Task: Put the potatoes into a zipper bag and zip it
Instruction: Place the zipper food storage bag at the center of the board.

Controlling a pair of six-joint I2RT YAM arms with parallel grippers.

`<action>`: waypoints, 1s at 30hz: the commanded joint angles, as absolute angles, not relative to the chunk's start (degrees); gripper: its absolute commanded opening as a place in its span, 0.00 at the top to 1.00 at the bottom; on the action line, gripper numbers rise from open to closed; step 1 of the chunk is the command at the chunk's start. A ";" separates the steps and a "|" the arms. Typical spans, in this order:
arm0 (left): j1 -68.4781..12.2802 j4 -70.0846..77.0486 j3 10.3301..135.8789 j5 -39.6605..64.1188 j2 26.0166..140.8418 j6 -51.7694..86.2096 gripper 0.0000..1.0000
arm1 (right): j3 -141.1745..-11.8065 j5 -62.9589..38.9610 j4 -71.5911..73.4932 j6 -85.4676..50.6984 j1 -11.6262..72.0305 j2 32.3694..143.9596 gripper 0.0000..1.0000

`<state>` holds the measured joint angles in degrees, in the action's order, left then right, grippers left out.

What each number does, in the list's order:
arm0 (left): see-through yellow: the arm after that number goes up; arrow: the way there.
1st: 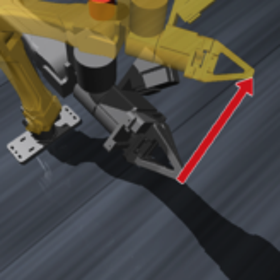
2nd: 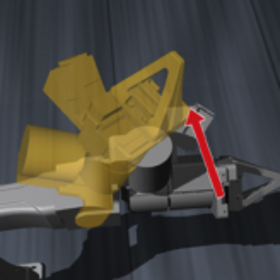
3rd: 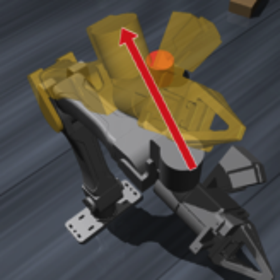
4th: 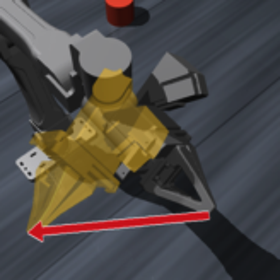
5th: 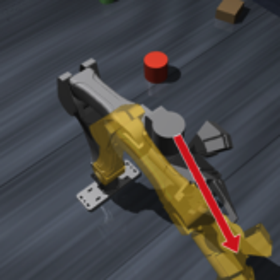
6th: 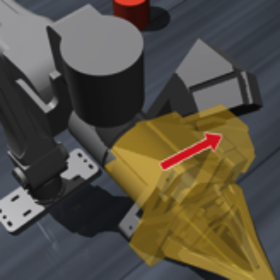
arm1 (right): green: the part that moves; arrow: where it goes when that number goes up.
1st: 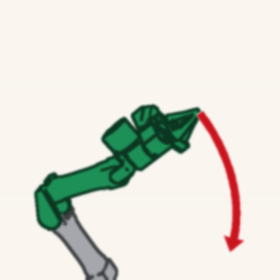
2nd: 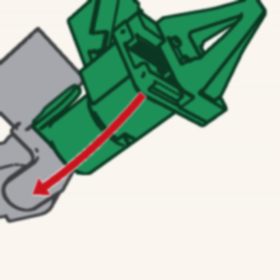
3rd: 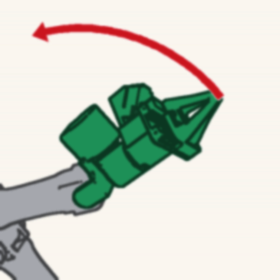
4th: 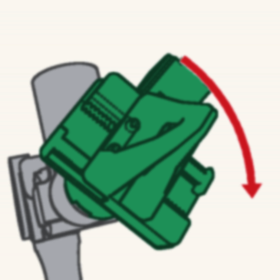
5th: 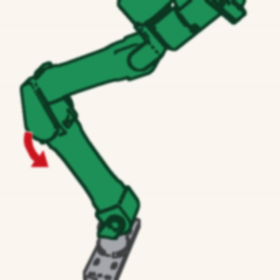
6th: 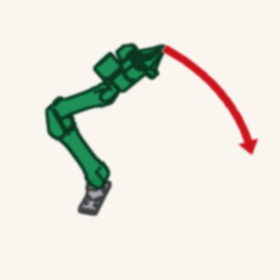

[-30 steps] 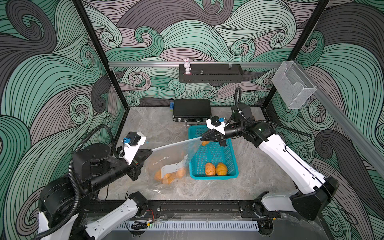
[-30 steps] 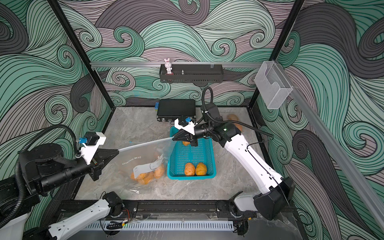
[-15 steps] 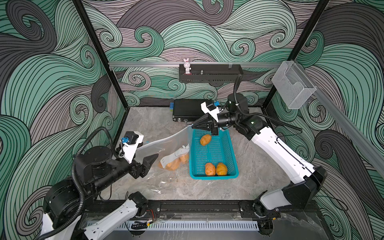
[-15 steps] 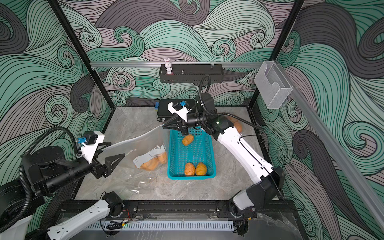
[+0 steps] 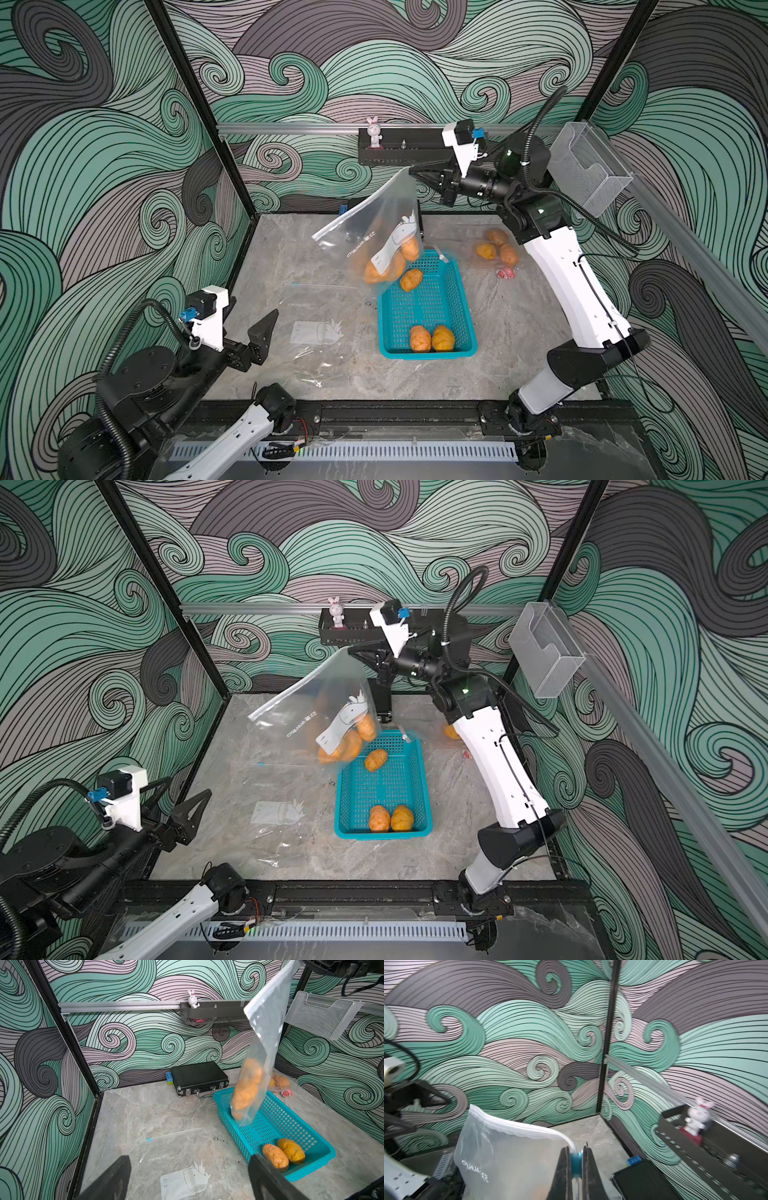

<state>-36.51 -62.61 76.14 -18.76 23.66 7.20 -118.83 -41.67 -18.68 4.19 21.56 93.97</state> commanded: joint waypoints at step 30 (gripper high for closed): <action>-36.66 -54.63 57.09 -10.36 22.48 9.40 0.11 | -109.98 -28.12 -8.59 -1.92 -5.03 106.97 0.97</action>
<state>-36.51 -55.20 58.28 -10.00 23.62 9.30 -110.83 -24.08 -12.43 -0.27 -5.32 107.02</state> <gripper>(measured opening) 0.893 0.050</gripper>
